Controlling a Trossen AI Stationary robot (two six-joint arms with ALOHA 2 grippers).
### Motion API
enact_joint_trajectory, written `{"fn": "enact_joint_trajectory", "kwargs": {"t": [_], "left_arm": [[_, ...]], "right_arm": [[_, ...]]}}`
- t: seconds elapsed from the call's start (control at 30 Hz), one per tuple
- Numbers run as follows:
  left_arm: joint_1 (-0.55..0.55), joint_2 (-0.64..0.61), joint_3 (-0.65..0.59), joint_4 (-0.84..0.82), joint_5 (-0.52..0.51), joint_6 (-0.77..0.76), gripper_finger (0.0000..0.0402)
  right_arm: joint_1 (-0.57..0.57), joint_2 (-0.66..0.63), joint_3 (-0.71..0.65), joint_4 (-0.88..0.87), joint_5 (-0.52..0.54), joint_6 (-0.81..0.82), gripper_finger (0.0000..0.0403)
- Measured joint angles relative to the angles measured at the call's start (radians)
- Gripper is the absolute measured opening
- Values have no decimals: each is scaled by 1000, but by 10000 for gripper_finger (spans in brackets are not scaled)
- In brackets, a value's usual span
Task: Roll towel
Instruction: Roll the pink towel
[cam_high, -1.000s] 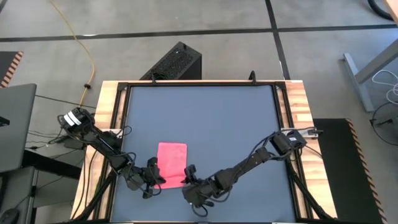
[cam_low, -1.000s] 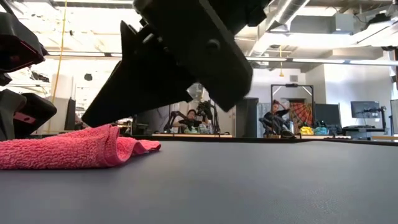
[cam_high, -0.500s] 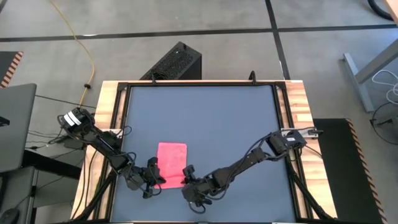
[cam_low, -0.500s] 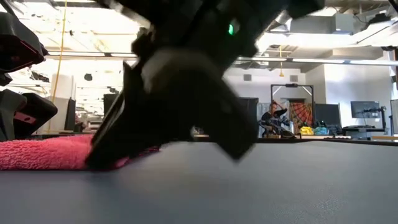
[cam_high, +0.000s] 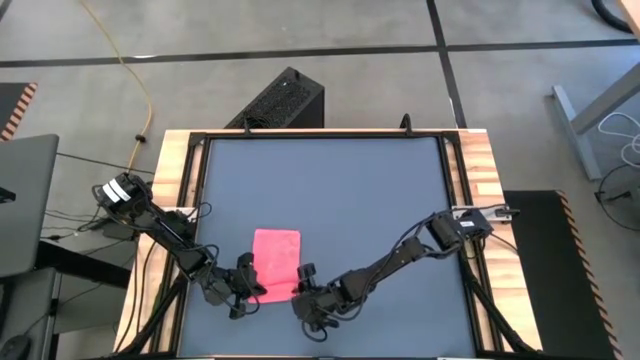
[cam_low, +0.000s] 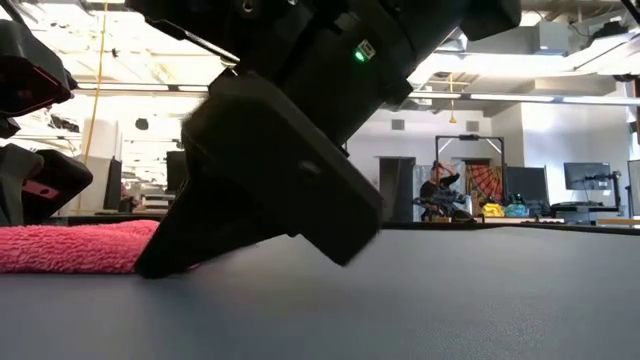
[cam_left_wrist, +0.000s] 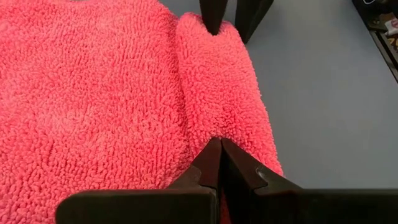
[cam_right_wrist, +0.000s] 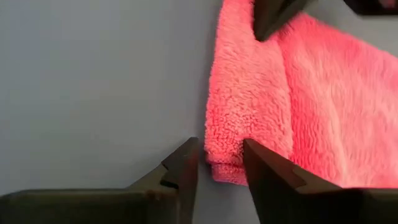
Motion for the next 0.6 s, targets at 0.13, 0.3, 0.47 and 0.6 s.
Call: {"fn": "enact_joint_trajectory", "kwargs": {"t": [0.13, 0.3, 0.47, 0.6], "left_arm": [[0, 0, 0, 0, 0, 0, 0], [0, 0, 0, 0, 0, 0, 0], [0, 0, 0, 3, 0, 8, 0], [0, 1, 0, 44, 19, 48, 0]], "right_arm": [[-5, 0, 0, -1, -2, 101, 92], [-5, -1, 0, 2, -46, 203, 17], [-8, -16, 8, -1, -149, 394, 30], [-17, -16, 35, -2, -252, 484, 29]]}}
